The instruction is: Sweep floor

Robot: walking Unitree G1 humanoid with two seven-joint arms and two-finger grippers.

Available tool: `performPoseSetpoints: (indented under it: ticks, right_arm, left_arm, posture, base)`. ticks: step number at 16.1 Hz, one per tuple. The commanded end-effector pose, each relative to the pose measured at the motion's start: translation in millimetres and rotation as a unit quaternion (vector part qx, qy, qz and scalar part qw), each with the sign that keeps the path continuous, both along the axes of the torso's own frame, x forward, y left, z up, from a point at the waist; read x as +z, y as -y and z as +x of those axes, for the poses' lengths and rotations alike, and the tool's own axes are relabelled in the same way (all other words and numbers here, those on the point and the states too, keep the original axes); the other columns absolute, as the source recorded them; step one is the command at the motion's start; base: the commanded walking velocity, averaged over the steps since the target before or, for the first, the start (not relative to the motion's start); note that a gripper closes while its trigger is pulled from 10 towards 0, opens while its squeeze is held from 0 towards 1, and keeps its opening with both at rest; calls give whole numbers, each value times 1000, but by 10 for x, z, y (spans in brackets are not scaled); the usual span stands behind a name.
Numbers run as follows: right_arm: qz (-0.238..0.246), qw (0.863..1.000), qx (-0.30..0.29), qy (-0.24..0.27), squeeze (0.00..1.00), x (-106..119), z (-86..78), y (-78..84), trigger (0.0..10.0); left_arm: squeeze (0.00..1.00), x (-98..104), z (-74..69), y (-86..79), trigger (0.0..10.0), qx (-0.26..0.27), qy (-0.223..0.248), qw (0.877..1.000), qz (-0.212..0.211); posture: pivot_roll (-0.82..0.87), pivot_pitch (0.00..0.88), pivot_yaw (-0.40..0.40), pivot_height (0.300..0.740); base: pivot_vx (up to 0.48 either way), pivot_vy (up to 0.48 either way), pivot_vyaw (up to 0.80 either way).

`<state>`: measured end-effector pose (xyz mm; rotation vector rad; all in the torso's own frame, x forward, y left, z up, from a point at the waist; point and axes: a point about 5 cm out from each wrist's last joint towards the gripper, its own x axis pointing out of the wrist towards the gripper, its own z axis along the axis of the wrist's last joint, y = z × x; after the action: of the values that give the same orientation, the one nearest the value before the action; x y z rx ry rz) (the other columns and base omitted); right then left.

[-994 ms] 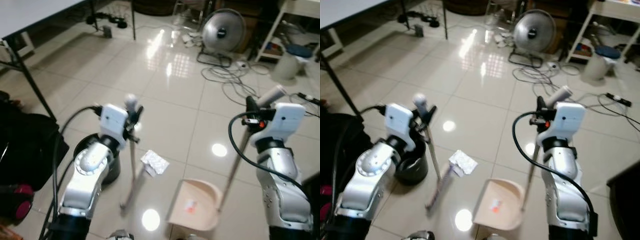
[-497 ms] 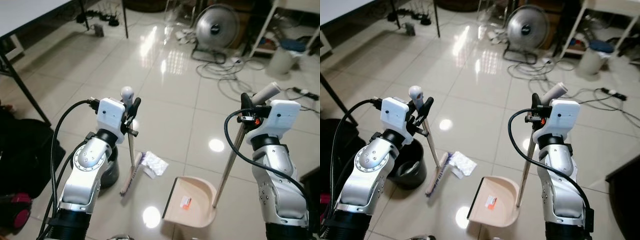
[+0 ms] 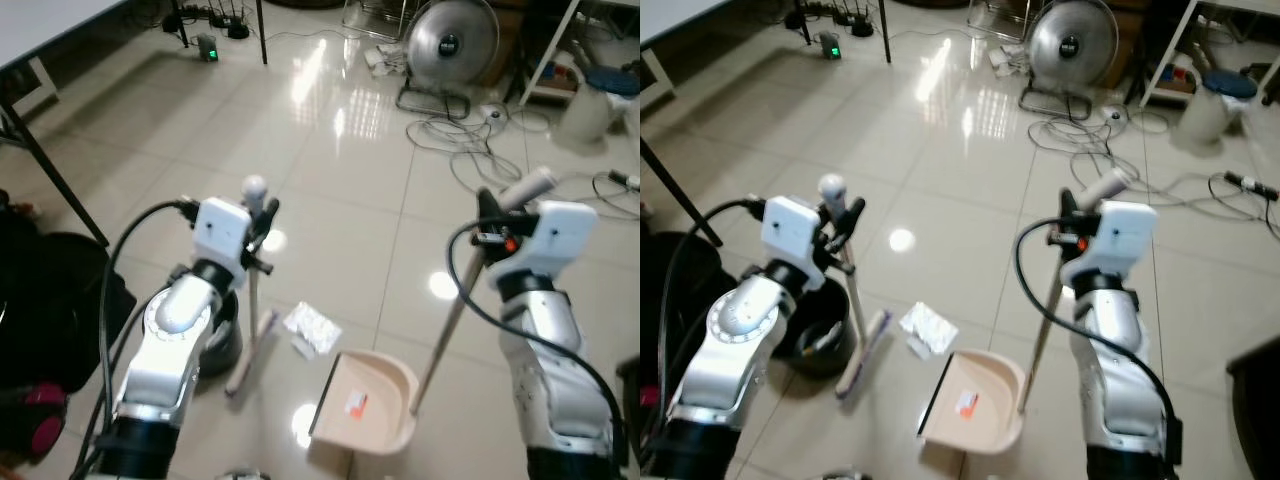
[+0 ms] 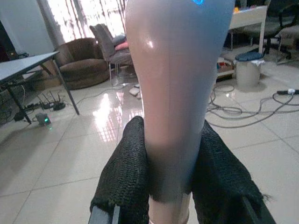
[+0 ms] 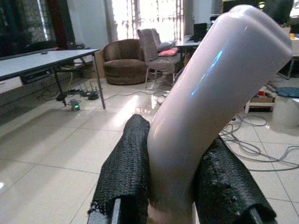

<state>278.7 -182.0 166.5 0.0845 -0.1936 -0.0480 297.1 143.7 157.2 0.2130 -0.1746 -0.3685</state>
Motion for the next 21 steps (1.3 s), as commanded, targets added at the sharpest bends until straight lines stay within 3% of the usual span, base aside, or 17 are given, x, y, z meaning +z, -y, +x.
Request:
performPoseSetpoints:
  ticks: [1, 3, 16, 19, 21]
  right_arm:
    - [1, 1000, 1, 13, 0, 47, -3, -16, 10000]
    - [2, 1000, 1, 13, 0, 40, -8, -20, 10000]
    - [-7, 1000, 26, 12, 0, 8, -5, -95, 10000]
    - [-20, 999, 31, 7, 0, -11, 4, -117, 10000]
    - [7, 1000, 27, 13, 0, -20, -2, -106, 10000]
  left_arm:
    - [0, 91, 8, -5, 10000, -4, 21, 1000, 5]
    - [0, 93, 5, -6, 10000, -6, 21, 1000, 5]
    - [0, 97, -27, -72, 10000, -3, 22, 1000, 17]
    - [0, 102, -39, -80, 10000, -2, 21, 1000, 18]
    - [0, 96, -47, -80, 10000, -2, 19, 1000, 19]
  posture:
    - [7, 76, -24, 740]
    - [8, 75, -23, 740]
    - [20, 66, -29, 740]
    - [26, 79, -32, 740]
    - [29, 88, -29, 740]
  base:
    - [341, 0, -800]
    - [356, 0, -756]
    - [366, 0, 0]
    - [365, 0, 800]
    - [366, 0, 400]
